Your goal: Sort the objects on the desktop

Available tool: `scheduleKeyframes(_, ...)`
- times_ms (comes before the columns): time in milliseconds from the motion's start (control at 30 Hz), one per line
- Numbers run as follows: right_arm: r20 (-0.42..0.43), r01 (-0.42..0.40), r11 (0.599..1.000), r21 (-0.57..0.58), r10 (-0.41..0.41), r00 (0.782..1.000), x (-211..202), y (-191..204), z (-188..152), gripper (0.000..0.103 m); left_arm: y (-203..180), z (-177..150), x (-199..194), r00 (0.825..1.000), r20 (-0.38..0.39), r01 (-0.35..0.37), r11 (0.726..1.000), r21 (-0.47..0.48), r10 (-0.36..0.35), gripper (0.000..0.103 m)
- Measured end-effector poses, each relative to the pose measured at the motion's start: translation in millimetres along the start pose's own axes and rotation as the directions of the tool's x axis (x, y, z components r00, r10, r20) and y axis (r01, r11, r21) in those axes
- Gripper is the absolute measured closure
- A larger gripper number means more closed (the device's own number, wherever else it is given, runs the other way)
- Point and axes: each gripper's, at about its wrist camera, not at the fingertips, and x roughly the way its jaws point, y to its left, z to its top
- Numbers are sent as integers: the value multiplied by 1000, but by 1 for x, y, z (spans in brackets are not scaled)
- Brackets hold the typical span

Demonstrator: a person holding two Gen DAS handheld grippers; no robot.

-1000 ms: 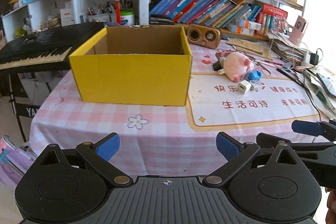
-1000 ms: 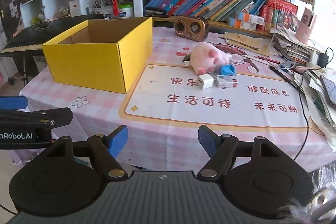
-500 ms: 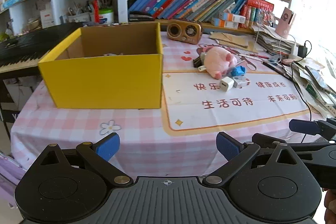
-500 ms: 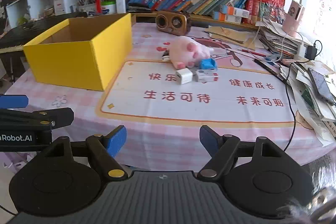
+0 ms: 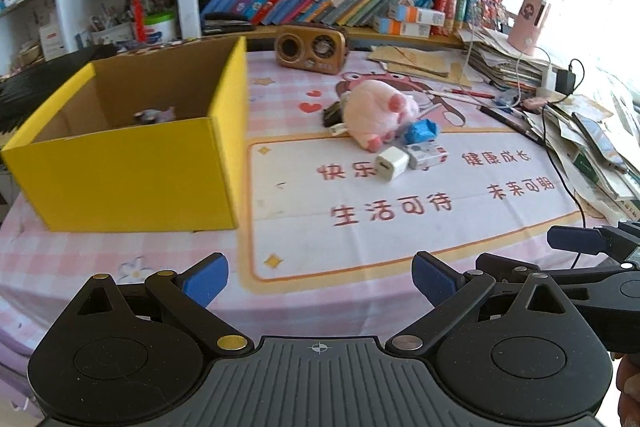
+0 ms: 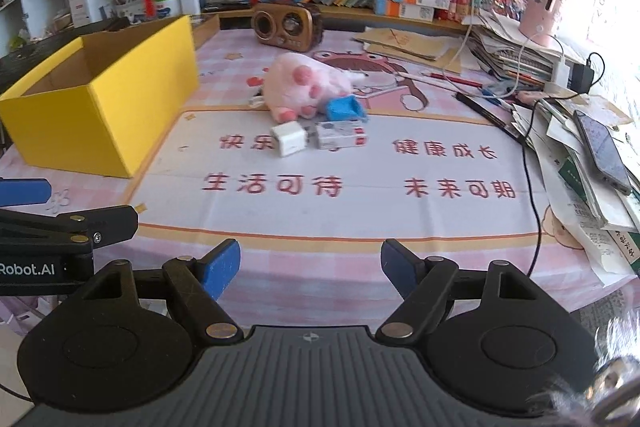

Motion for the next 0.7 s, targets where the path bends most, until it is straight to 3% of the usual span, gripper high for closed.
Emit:
scheduleKeyframes(300,-26,1,1000,21,-1,1000,26,-43,17,27,-34,19,29,1000,-16,17,1000,12,-17,3)
scheduleKeyframes(700,-36,-79,996,-37,77,996,71,-68,51,28,-49,42,59,995,-29,-93,994,-59,91,3)
